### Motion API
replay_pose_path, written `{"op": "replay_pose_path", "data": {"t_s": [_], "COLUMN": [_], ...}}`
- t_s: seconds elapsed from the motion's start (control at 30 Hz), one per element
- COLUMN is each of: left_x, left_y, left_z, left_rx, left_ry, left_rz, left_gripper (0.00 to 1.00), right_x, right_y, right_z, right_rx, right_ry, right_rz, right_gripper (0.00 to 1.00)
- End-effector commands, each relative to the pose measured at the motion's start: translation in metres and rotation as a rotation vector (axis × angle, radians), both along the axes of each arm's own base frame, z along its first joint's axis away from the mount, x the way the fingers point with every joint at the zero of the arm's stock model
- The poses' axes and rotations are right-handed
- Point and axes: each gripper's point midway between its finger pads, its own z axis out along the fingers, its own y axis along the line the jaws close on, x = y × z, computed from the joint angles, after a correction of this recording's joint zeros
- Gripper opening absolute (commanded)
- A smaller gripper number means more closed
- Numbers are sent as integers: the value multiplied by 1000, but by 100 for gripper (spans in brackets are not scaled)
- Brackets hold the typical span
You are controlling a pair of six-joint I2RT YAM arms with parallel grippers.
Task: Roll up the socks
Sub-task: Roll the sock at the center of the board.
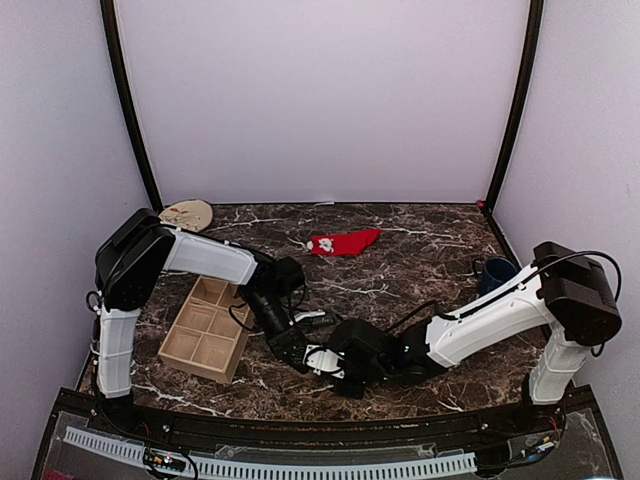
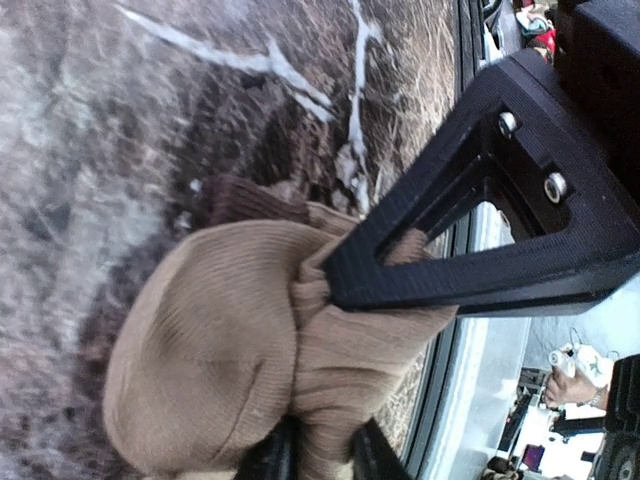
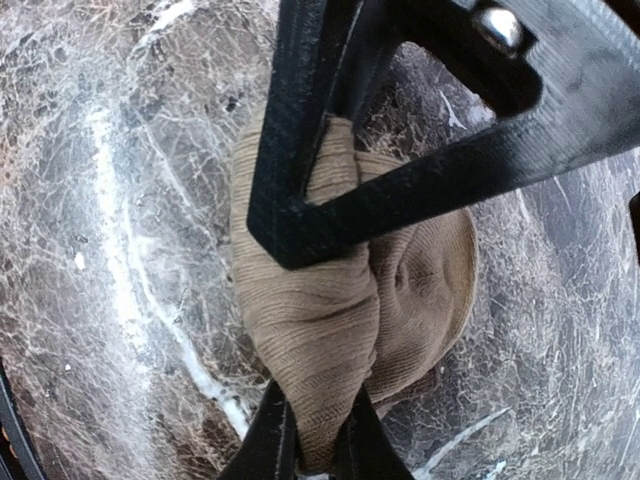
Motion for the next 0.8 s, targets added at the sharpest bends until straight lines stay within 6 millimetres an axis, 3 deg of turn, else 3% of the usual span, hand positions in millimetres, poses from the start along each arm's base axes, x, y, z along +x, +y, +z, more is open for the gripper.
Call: {"op": "replay_pose_path", "data": {"t_s": [0.0, 0.23, 0.5, 0.77], "left_x": [36, 59, 63, 90], "left_y": [-2, -3, 7, 17], "left_z": [3, 11, 20, 37], "left_rx": [6, -11, -15, -64], "left_ry": [-131, -199, -257, -446], "left_rz": [115, 226, 292, 439], "left_gripper": [26, 28, 33, 36], "right_x": [1, 9, 21, 24], "right_y": [-1, -6, -18, -22], "right_z": [-2, -6, -9, -10], "right_rx": [34, 67, 112, 158], "right_ry": [80, 155, 267, 429], "right_rz": [-32, -98, -184, -236], "right_gripper": [0, 0, 0, 0]}}
